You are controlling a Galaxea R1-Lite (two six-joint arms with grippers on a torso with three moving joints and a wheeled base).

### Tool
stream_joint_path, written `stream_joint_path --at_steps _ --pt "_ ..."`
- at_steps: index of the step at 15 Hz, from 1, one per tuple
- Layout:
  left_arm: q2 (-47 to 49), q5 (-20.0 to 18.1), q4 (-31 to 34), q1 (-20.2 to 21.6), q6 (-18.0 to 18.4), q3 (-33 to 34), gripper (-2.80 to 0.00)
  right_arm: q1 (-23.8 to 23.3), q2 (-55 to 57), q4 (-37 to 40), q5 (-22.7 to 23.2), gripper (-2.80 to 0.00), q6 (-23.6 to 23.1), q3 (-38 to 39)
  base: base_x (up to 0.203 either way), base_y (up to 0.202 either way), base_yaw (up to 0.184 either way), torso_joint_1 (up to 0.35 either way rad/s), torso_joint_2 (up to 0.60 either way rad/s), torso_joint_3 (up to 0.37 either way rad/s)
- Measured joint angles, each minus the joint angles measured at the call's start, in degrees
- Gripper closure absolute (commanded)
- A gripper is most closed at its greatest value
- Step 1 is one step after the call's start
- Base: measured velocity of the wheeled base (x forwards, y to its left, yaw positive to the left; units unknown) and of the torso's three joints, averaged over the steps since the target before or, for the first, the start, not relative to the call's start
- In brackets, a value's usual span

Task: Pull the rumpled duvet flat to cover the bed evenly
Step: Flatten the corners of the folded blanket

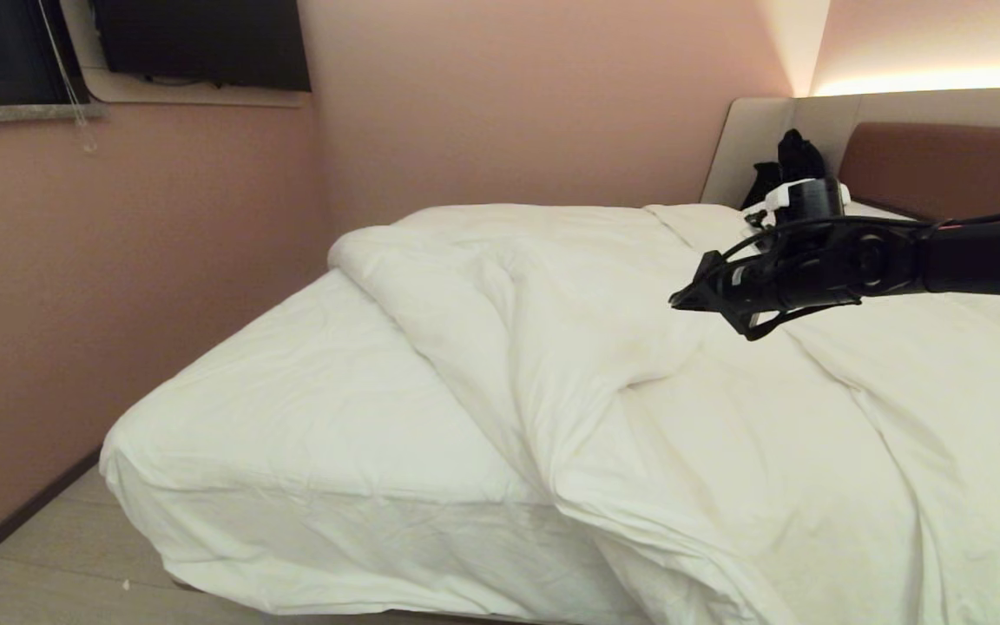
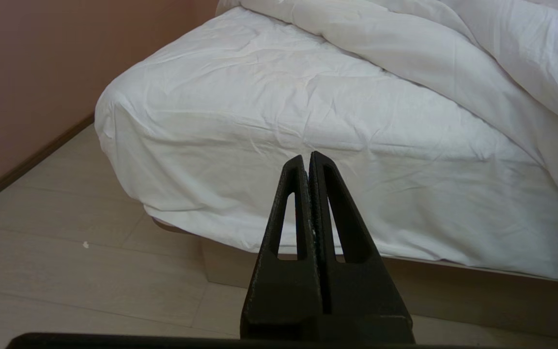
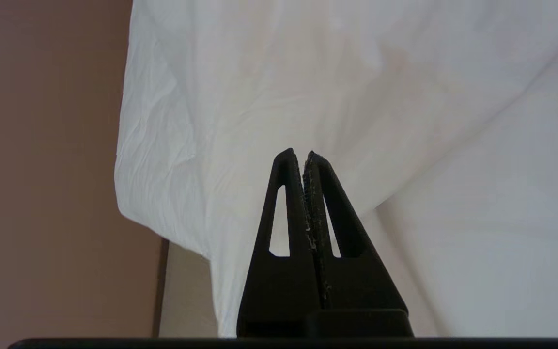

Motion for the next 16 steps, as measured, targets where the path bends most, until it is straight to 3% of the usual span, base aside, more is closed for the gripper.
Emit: stream_joint_path --at_steps 16 --pt "0.0 -0.1 0.0 0.0 0.2 0.0 0.0 -3.2 8.6 -2.2 2.5 0.0 0.5 -3.5 0.0 0.0 0.0 0.0 0.0 0.0"
